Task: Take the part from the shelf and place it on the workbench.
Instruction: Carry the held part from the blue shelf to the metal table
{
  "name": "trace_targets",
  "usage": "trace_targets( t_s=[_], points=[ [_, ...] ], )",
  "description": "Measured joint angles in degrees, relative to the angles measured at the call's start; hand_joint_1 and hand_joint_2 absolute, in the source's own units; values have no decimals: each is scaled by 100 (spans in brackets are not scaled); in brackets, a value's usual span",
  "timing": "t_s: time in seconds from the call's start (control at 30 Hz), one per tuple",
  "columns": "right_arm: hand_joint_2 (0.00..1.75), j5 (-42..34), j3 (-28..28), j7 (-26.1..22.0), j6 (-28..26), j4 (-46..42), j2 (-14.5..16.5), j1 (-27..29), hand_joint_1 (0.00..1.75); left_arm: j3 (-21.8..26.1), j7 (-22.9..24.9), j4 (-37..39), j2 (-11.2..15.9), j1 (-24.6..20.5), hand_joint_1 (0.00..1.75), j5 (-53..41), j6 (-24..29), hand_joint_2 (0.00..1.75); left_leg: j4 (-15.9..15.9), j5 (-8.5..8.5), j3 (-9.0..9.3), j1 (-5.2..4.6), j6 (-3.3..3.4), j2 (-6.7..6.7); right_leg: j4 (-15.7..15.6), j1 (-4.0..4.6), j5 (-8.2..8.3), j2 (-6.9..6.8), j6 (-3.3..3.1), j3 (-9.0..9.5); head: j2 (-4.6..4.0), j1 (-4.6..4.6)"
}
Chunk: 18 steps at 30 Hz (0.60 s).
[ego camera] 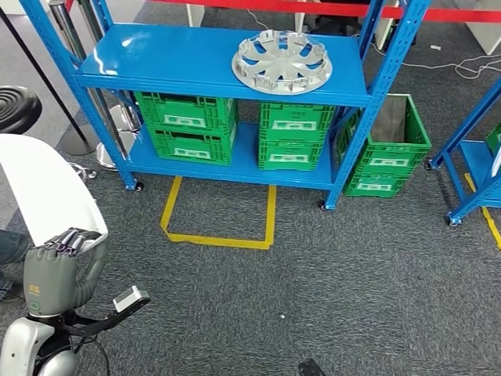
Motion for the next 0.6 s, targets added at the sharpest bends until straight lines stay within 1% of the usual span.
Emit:
trace_targets(
  t_s=[0.03,0.07,0.1,0.13,0.17,0.2,0.23,0.27,0.3,0.33,0.37,0.4,0.43,0.47,0.5,0.53,0.57,0.6],
  points=[
    [0,0,1,-1,1,2,2,1,0,0,0,-2,1,1,175,0,1,175,-41,73,-10,6,-37,-1,-66,-6,37,-2,-11,-16,0,0],
    [0,0,2,0,2,4,5,6,0,0,-1,-3,1,4,175,0,1,175,-62,69,-28,10,-72,-6,-68,-13,120,-13,-33,-77,0,-1],
    [0,-2,1,3,2,5,7,11,0,1,-1,-3,3,8,175,0,1,175,-10,-58,-58,9,-100,-13,-86,-27,205,-28,-71,-144,0,-7],
    [0,-4,1,5,2,7,9,15,0,2,-1,-3,7,11,175,0,1,175,160,-318,-100,7,-123,-19,-98,-42,295,-47,-104,-227,0,-20],
    [0,-5,1,7,3,7,10,13,0,3,-2,-3,8,14,175,0,1,175,447,-659,-145,11,-140,-20,-85,-40,368,-63,-133,-311,0,-28],
    [0,-7,1,7,3,7,10,12,0,4,-2,-3,10,13,175,0,1,175,826,-974,-187,13,-155,-20,-64,-36,437,-72,-154,-394,0,-34],
    [0,-6,2,7,5,7,11,11,0,5,-2,-3,11,13,175,1,1,175,1216,-1162,-210,13,-171,-20,-30,-33,504,-82,-154,-488,0,-38],
    [0,-5,2,9,6,7,11,11,0,5,-2,-3,11,13,175,3,1,175,1509,-1178,-199,13,-183,-20,16,-30,568,-89,-153,-593,0,-37],
    [0,-2,2,15,6,7,12,11,0,5,-2,-3,11,14,175,9,1,175,1658,-1064,-132,14,-190,-20,71,-30,626,-95,-147,-712,0,-38],
    [0,2,3,22,6,7,12,11,0,6,-5,-3,11,13,175,22,1,175,1609,-885,18,15,-189,-20,133,-31,676,-99,-137,-847,0,-38],
    [0,5,4,28,7,7,12,9,0,7,-11,-4,11,13,175,38,-1,175,1358,-753,265,16,-178,-21,200,-32,716,-100,-124,-968,0,-38],
    [0,8,8,32,7,7,13,7,0,8,-21,-4,11,11,175,53,-2,175,956,-751,585,11,-160,-21,268,-23,748,-98,-105,-1072,0,-40],
    [0,9,14,32,8,7,14,7,0,9,-33,-6,10,7,175,65,-3,175,517,-844,898,5,-129,-22,322,-14,779,-95,-81,-1146,0,-38],
    [0,9,20,32,9,7,16,5,0,9,-43,-7,9,4,175,70,-4,175,172,-964,1119,-6,-94,-22,356,-7,819,-92,-52,-1193,0,-37],
    [0,9,25,31,9,7,19,4,0,9,-49,-8,9,2,175,71,-5,175,-40,-1056,1233,-22,-56,-21,368,-6,866,-92,-19,-1225,0,-36],
    [0,9,27,32,9,7,20,8,0,9,-52,-8,9,3,175,72,-6,175,-119,-1058,1239,-26,-12,-19,363,-10,918,-91,20,-1245,0,-33],
    [0,9,28,32,9,7,21,11,0,9,-53,-8,7,3,175,73,-7,175,-128,-1007,1192,-24,29,-9,373,-20,924,-79,59,-1275,0,-37],
    [0,9,28,34,9,7,21,15,0,8,-54,-8,6,3,175,73,-9,175,-141,-948,1143,-16,76,2,441,-29,848,-62,95,-1332,0,-31]
  ],
)
